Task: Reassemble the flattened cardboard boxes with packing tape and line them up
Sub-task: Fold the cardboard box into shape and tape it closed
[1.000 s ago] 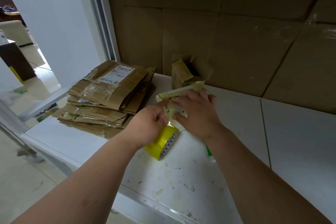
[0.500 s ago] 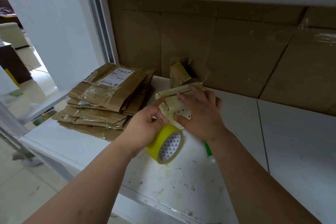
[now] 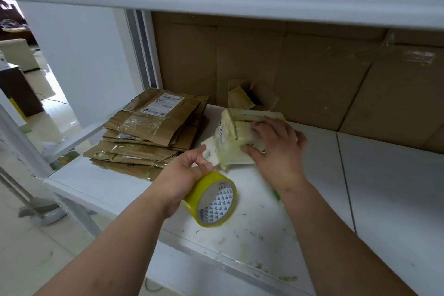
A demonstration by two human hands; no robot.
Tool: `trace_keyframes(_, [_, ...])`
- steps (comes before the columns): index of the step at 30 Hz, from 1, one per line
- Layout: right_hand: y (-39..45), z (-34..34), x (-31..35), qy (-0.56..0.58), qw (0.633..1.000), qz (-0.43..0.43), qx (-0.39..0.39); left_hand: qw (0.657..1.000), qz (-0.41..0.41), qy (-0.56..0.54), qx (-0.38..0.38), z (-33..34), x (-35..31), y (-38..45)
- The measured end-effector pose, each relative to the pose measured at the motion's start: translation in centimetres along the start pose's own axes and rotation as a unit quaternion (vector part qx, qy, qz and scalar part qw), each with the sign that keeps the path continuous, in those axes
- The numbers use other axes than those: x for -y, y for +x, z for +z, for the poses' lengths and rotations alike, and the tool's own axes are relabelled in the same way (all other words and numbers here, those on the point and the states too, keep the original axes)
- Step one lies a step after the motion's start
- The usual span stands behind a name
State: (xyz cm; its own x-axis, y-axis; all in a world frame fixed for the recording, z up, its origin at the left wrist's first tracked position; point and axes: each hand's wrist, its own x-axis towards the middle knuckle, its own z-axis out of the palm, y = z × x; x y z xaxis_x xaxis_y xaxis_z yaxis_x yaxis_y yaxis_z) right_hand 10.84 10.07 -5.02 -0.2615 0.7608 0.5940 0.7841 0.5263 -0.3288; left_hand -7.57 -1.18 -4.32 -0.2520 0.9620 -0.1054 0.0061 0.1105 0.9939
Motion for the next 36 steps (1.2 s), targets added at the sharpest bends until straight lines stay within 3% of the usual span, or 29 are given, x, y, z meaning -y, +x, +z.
trace_keyframes(3, [-0.3,-1.6,0.3,0.049,0.996,0.076,-0.029,0.999,0.019,0.017,-0.04,-0.6,-0.4,-0.5])
trace_keyframes(6, [-0.8,-2.8,0.4,0.162,0.968,0.185,-0.038,0.999,0.028,0.003,-0.031,-0.4,-0.8,-0.8])
trace_keyframes(13, [-3.7,-6.0,-0.8,0.445,0.82,0.357,-0.05,0.996,0.02,0.01,0.091,3.5,-3.4,-2.2])
trace_keyframes(15, [-4.5,-6.4,-1.9,0.475,0.78,0.405,-0.052,0.993,0.019,0.01,0.119,4.8,-4.0,-2.7])
trace_keyframes(21, [-6.2,-7.6,-6.2,0.488,0.711,0.505,-0.042,0.982,0.038,0.016,0.184,9.2,-5.7,-3.4])
trace_keyframes(25, [-7.7,-7.6,-8.7,0.45,0.743,0.495,0.005,0.976,0.042,0.049,0.207,12.7,-6.6,-3.1])
trace_keyframes(30, [-9.1,-9.4,-9.6,0.394,0.84,0.347,0.14,0.98,0.035,0.029,0.195,16.6,-7.0,-1.9])
trace_keyframes(32, [-9.6,-9.6,-10.1,0.393,0.846,0.3,0.198,0.981,0.043,0.0,0.188,17.8,-7.2,-1.3])
trace_keyframes(36, [-9.9,-7.3,-12.0,0.265,0.895,0.29,0.211,0.981,0.058,-0.021,0.185,19.2,-7.6,-0.7])
